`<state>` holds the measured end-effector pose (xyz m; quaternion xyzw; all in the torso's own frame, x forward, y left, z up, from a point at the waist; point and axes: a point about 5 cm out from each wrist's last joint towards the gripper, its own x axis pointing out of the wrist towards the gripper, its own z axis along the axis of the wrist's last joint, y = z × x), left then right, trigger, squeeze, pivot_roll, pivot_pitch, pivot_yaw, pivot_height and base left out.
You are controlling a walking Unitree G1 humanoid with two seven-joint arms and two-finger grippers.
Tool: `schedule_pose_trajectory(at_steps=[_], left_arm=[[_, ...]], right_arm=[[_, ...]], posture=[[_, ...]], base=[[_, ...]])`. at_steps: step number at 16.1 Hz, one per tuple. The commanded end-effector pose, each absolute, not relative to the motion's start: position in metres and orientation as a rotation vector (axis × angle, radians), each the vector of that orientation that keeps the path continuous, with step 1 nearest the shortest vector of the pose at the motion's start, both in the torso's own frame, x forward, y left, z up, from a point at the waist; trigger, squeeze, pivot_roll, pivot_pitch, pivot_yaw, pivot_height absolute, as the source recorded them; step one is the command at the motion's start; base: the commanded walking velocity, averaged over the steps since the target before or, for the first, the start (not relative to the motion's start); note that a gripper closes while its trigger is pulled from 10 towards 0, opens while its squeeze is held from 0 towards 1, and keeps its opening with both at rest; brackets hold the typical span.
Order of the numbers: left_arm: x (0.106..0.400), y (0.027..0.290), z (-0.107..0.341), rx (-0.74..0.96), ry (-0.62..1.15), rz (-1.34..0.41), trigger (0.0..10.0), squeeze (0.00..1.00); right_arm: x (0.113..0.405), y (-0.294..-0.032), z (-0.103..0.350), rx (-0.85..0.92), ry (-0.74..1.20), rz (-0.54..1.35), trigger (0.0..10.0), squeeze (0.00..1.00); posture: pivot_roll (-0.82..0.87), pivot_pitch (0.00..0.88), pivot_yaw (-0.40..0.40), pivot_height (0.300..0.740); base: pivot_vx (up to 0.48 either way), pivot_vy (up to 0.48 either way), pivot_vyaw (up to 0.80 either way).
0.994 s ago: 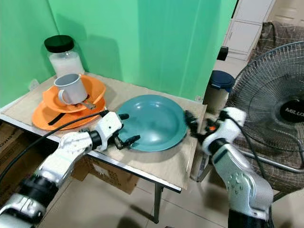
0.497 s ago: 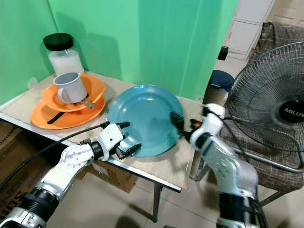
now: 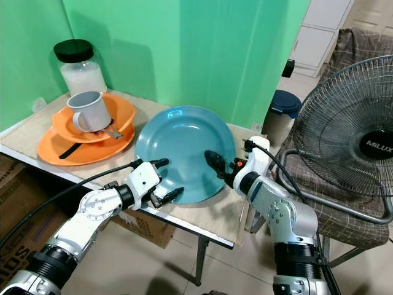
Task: Setting the table
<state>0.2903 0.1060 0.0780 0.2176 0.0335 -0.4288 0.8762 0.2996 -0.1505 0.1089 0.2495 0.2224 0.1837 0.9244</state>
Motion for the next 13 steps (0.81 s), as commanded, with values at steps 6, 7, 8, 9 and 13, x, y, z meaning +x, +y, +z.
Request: schedule_pose_trajectory(at_steps=[6, 7, 8, 9, 13], left_arm=[[0.2920, 0.1085, 0.0735, 0.471, 0.092, -0.892, 10.0, 0.00], [0.2922, 0.1084, 0.0736, 0.473, 0.092, -0.894, 10.0, 0.00], [0.2927, 0.1088, 0.0739, 0.475, 0.091, -0.894, 10.0, 0.00], [0.2936, 0.1094, 0.0742, 0.478, 0.089, -0.893, 10.0, 0.00], [0.2970, 0.1117, 0.0777, 0.481, 0.075, -0.875, 10.0, 0.00]], right_arm=[[0.3020, -0.1521, 0.1042, 0.509, 0.487, 0.349, 0.0, 0.00], [0.3024, -0.1526, 0.1042, 0.507, 0.486, 0.345, 0.0, 0.00], [0.3029, -0.1527, 0.1038, 0.499, 0.488, 0.341, 0.0, 0.00], [0.3035, -0.1525, 0.1035, 0.498, 0.489, 0.340, 0.0, 0.00], [0.3054, -0.1521, 0.1056, 0.507, 0.477, 0.335, 0.0, 0.00]], posture=[[0.00, 0.000, -0.054, 0.740], [0.00, 0.000, -0.054, 0.740], [0.00, 0.000, -0.056, 0.740], [0.00, 0.000, -0.057, 0.740], [0.00, 0.000, -0.055, 0.740]], base=[[0.000, 0.000, 0.00], [0.000, 0.000, 0.00], [0.000, 0.000, 0.00], [0.000, 0.000, 0.00], [0.000, 0.000, 0.00]])
